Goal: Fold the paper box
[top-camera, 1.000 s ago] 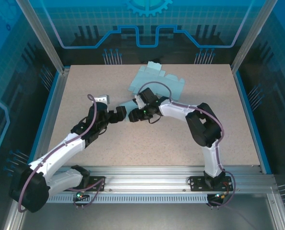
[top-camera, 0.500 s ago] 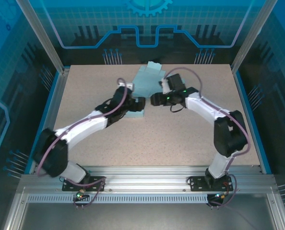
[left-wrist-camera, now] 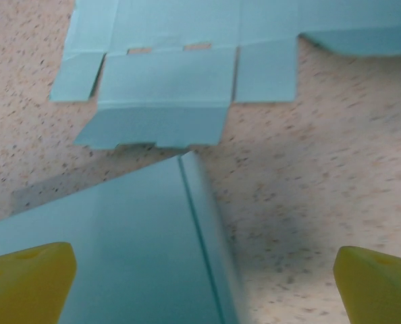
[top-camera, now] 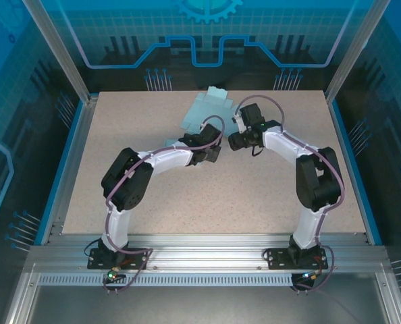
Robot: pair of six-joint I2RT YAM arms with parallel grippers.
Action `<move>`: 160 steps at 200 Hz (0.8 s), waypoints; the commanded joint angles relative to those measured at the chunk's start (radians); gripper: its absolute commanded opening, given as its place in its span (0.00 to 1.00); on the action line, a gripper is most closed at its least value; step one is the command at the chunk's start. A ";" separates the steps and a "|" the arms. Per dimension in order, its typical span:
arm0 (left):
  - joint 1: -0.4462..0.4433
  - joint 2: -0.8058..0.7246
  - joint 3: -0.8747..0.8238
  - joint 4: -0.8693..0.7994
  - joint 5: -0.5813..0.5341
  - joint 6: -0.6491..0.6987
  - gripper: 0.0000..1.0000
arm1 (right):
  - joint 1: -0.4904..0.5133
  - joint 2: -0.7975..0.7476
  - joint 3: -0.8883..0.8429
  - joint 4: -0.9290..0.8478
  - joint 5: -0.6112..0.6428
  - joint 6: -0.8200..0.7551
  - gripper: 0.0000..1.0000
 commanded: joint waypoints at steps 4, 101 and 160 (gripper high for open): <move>0.032 0.017 0.015 -0.053 -0.085 0.030 0.99 | -0.026 0.046 0.047 -0.003 0.018 -0.055 0.66; 0.202 -0.036 -0.103 -0.026 -0.071 -0.043 0.99 | -0.013 0.214 0.220 -0.120 0.111 -0.129 0.76; 0.246 -0.094 -0.151 -0.009 -0.038 -0.073 0.99 | 0.032 0.320 0.347 -0.188 0.157 -0.205 0.76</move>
